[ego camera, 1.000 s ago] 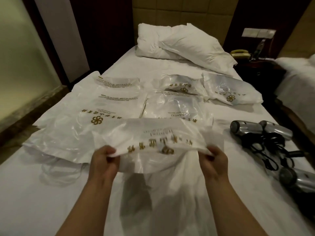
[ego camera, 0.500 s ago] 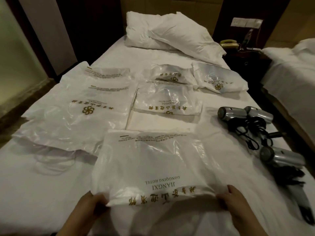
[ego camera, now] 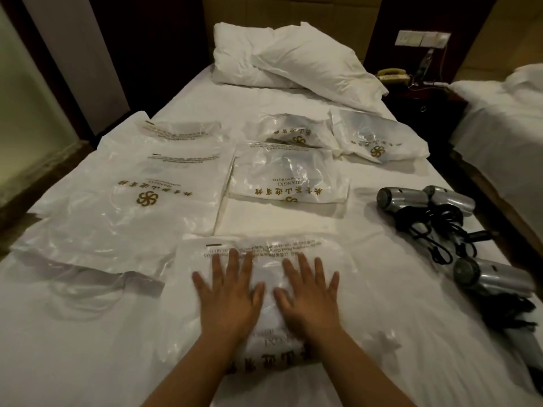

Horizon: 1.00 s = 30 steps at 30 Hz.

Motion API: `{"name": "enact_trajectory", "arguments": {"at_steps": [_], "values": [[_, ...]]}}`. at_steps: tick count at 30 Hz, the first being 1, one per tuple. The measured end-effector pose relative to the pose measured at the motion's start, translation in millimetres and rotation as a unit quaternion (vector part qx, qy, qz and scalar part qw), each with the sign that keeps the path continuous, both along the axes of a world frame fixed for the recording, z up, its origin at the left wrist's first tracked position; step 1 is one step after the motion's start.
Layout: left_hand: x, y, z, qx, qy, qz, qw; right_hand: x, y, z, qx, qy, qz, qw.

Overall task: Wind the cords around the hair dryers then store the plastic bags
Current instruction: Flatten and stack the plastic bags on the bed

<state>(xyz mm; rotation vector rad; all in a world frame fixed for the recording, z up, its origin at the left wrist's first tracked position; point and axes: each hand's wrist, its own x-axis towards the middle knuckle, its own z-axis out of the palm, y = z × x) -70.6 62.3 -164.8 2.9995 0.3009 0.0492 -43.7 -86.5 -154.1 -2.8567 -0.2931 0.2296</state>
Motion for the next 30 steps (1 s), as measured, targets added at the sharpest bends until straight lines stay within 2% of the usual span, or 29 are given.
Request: {"name": "enact_trajectory", "arguments": {"at_steps": [10, 20, 24, 27, 29, 30], "values": [[-13, 7, -40, -0.023, -0.005, 0.018, 1.000, -11, -11, -43, 0.028, 0.011, -0.027, 0.999], [0, 6, -50, -0.155, 0.013, 0.021, 0.988, 9, -6, -52, 0.090, 0.061, -0.016, 0.994], [-2, 10, -41, -0.100, 0.007, 0.021, 0.995, 12, -5, -31, 0.052, 0.082, -0.015, 0.995], [-10, 5, -23, -0.055, -0.028, 0.000, 0.998, 11, -13, -22, -0.003, -0.029, 0.001, 1.000], [-18, 7, -17, -0.038, -0.042, 0.008, 0.998, 8, -27, -19, -0.058, -0.050, -0.010, 0.997], [-24, 9, -20, -0.036, -0.043, 0.033, 0.998, 7, -37, -20, -0.076, -0.030, -0.023, 0.996]]}}
